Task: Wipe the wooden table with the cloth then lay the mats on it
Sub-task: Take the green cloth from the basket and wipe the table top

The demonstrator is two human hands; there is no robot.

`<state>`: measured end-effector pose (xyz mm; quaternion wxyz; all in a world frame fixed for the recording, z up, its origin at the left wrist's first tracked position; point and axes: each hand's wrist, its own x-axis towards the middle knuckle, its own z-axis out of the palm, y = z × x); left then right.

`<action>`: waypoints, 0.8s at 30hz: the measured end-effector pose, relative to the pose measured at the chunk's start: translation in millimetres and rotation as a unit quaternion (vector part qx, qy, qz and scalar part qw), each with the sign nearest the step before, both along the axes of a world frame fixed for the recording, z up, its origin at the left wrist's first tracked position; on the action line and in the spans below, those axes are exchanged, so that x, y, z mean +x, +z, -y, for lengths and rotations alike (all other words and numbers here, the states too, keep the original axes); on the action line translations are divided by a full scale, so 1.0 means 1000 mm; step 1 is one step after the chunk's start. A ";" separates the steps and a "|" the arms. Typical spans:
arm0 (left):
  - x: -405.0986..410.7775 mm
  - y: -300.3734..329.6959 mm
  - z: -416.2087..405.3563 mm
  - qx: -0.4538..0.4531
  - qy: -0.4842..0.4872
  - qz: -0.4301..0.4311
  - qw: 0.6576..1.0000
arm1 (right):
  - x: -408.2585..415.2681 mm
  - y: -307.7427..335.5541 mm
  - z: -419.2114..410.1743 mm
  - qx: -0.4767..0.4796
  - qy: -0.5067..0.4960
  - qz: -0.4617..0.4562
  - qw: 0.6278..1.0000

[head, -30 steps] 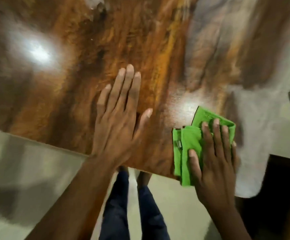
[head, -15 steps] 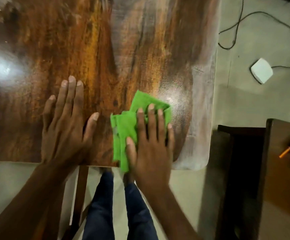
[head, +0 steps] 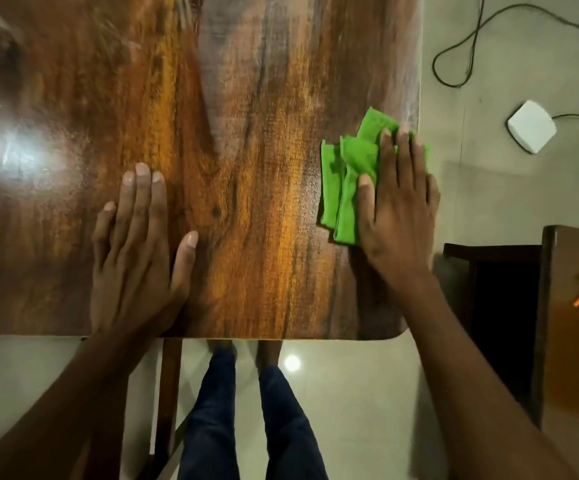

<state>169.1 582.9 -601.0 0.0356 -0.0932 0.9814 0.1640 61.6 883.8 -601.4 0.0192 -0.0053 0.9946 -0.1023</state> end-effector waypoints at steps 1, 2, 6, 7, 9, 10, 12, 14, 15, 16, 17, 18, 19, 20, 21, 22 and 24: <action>0.000 0.003 -0.004 0.013 -0.006 -0.006 1.000 | -0.020 0.003 0.009 0.006 0.011 -0.016 1.000; 0.000 0.005 -0.006 0.007 -0.009 -0.010 1.000 | -0.034 0.005 0.023 0.007 0.014 -0.005 1.000; 0.000 0.004 -0.006 -0.008 -0.008 -0.016 1.000 | -0.045 0.004 0.126 -0.004 0.104 0.021 0.994; 0.001 0.003 -0.006 -0.013 -0.006 -0.017 1.000 | -0.042 0.005 0.149 0.001 0.144 0.028 0.989; 0.002 0.001 -0.007 -0.005 -0.003 -0.023 1.000 | -0.036 0.008 0.181 0.006 0.210 0.020 0.978; 0.002 0.001 -0.007 0.000 0.000 -0.029 1.000 | -0.035 0.009 0.187 0.007 0.226 0.018 0.974; 0.004 0.000 -0.006 -0.001 0.003 -0.036 0.999 | -0.035 0.008 0.177 -0.008 0.224 0.017 0.974; 0.004 -0.001 -0.006 -0.015 0.002 -0.034 0.999 | -0.034 0.005 0.141 -0.010 0.179 0.020 0.984; 0.004 -0.002 -0.006 -0.025 0.000 -0.035 0.999 | -0.031 0.005 0.118 -0.015 0.149 0.019 0.989; 0.004 -0.002 -0.006 -0.028 -0.004 -0.037 0.999 | -0.023 0.006 0.095 -0.016 0.120 0.018 0.992; 0.004 -0.002 -0.005 -0.026 -0.007 -0.037 0.999 | -0.009 0.009 0.073 -0.017 0.101 0.018 0.995; 0.003 -0.002 -0.004 -0.022 -0.010 -0.035 0.999 | 0.009 0.012 0.055 -0.017 0.088 0.024 0.996; 0.003 -0.001 -0.004 -0.019 -0.010 -0.033 0.999 | 0.030 0.016 0.042 -0.012 0.080 0.033 0.996; 0.002 -0.001 -0.003 -0.017 -0.010 -0.032 0.999 | 0.054 0.018 0.034 -0.003 0.075 0.040 0.996; 0.002 -0.002 -0.003 -0.014 -0.011 -0.030 0.999 | 0.079 0.019 0.028 0.004 0.068 0.048 0.997; 0.002 -0.002 -0.002 -0.010 -0.012 -0.028 0.999 | 0.101 0.019 0.024 0.007 0.064 0.052 0.997; 0.001 -0.001 -0.002 0.001 -0.012 -0.022 1.000 | 0.133 0.017 0.019 0.008 0.065 0.062 0.996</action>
